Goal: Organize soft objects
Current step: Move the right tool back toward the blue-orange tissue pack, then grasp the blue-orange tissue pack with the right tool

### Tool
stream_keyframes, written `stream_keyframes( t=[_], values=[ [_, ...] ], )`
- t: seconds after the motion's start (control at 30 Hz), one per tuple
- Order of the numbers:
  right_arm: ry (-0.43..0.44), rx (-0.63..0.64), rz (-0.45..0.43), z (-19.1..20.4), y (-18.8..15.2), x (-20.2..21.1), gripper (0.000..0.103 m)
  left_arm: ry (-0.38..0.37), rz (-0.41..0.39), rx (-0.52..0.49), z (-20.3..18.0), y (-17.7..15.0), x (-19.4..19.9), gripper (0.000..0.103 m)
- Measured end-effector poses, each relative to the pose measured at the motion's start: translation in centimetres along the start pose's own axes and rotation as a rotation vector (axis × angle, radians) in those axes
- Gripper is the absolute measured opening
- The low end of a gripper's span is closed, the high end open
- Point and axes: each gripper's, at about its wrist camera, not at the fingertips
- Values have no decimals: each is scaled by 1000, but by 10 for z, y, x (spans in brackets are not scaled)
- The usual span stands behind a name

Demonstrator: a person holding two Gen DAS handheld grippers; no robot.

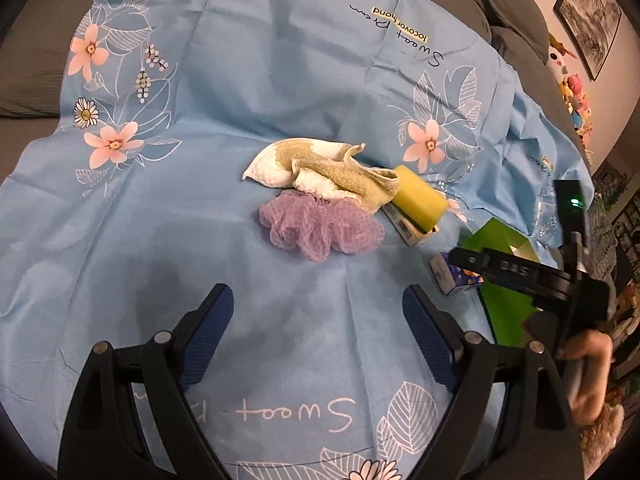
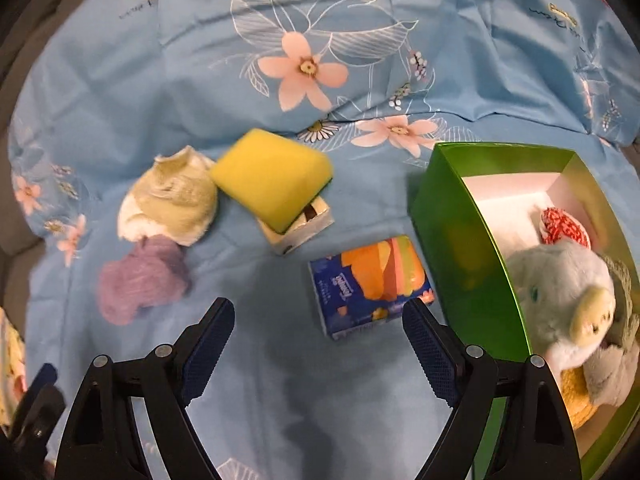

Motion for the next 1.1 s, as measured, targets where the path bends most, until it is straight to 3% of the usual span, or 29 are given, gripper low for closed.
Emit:
stream_keyframes(
  t=[0.23, 0.37, 0.7, 0.83, 1.1],
  values=[
    [-83, 46, 59, 6, 14, -25, 88, -53, -2, 32, 2, 3, 2, 86],
    [-192, 106, 36, 18, 18, -32, 88, -57, 7, 23, 1, 3, 2, 86],
    [-259, 165, 32, 24, 18, -56, 88, -92, 21, 21, 0, 3, -1, 86],
    [-284, 196, 16, 22, 18, -58, 75, -90, 24, 23, 1, 3, -2, 86],
    [-107, 203, 22, 30, 3, -41, 75, -91, 30, 22, 1, 2, -4, 86]
  ],
)
Point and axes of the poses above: each gripper's, at about its wrist camera, not at the fingertips, and x roughly against the way its jaws point, z to its left, y to its top, and after that the axes turned 8 degrees about -y, right-handed
